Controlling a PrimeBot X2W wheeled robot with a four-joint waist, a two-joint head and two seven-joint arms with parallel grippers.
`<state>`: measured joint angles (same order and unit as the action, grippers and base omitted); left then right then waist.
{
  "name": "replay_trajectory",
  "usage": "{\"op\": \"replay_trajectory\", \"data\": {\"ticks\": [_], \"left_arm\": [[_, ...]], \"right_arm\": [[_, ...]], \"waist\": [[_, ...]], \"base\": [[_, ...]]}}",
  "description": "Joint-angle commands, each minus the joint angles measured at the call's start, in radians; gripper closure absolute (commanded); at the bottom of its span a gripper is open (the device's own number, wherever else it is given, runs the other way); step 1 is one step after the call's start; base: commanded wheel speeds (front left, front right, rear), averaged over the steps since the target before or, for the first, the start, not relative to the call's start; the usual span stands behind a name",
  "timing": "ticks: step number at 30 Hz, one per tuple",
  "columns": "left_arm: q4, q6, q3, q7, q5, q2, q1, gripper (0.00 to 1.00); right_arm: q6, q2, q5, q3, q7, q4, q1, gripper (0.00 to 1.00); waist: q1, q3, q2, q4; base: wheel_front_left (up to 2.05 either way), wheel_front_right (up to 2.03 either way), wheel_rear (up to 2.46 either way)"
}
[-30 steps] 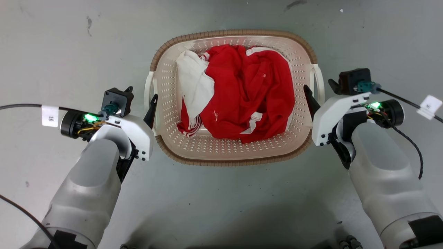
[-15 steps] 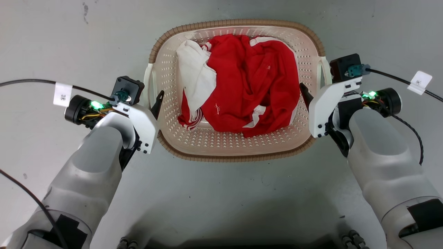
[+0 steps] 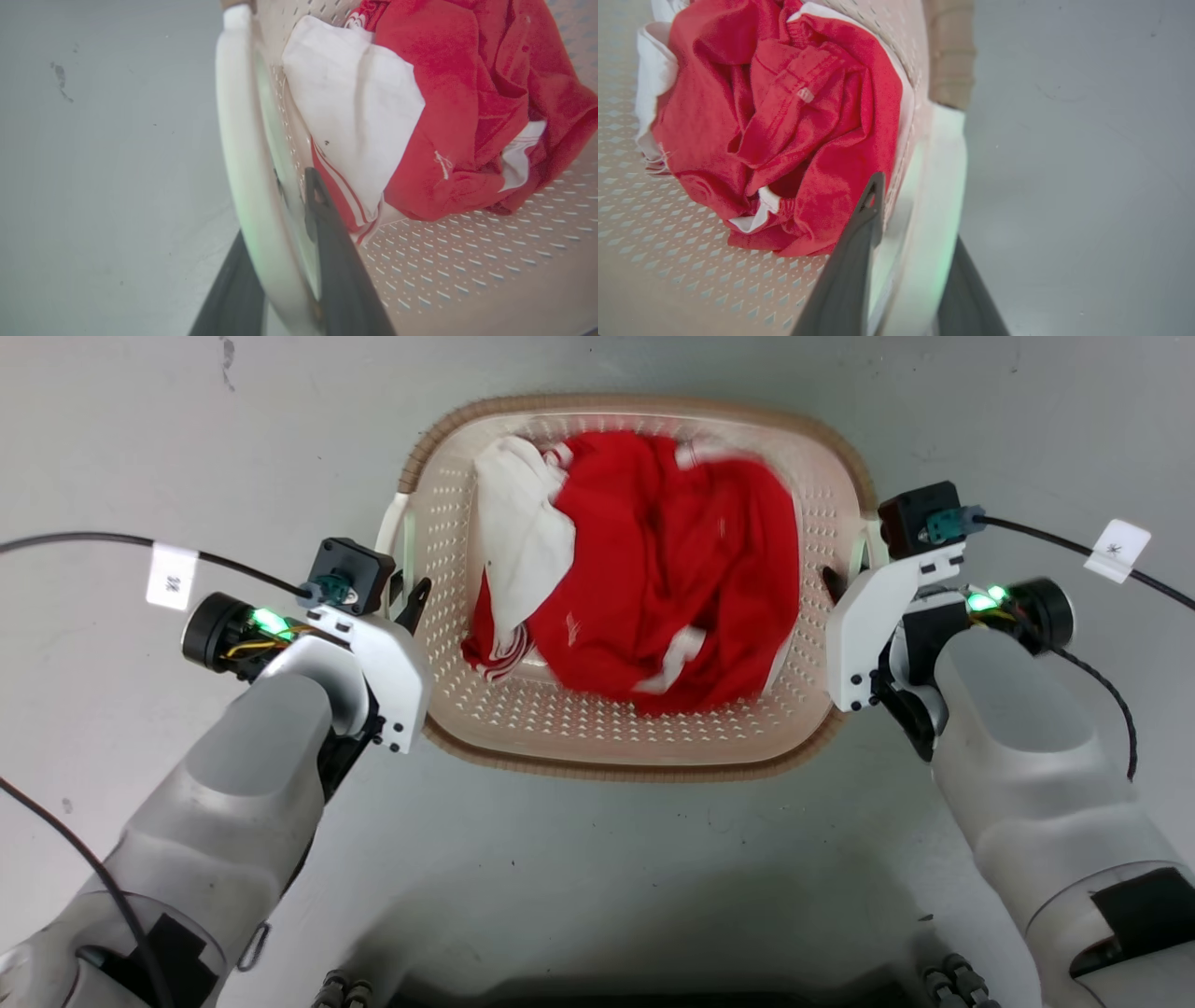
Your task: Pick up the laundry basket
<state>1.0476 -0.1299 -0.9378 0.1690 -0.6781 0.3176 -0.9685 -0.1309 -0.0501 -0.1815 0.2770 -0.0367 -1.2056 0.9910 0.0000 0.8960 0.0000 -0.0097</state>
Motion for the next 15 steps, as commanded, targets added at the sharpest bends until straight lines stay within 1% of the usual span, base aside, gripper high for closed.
{"op": "replay_trajectory", "data": {"ticks": [1,8,15], "left_arm": [[0.001,-0.001,-0.014,0.001,-0.007,0.017,-0.004,1.00],[-0.001,-0.001,-0.084,0.016,-0.077,0.029,-0.012,1.00],[-0.034,-0.001,-0.171,-0.039,-0.168,0.042,0.015,1.00]], "right_arm": [[0.000,0.000,-0.004,0.004,-0.001,-0.003,0.012,1.00],[0.000,-0.004,-0.002,0.011,-0.001,-0.018,0.016,1.00],[0.000,-0.004,0.022,0.021,-0.025,-0.040,0.010,1.00]], "waist": [[0.0000,-0.001,0.0000,0.001],[0.0000,-0.018,0.0000,0.002],[0.0000,-0.085,0.0000,-0.003]], "base": [[0.00,0.00,0.00],[0.00,0.00,0.00],[0.00,0.00,0.00]]}}
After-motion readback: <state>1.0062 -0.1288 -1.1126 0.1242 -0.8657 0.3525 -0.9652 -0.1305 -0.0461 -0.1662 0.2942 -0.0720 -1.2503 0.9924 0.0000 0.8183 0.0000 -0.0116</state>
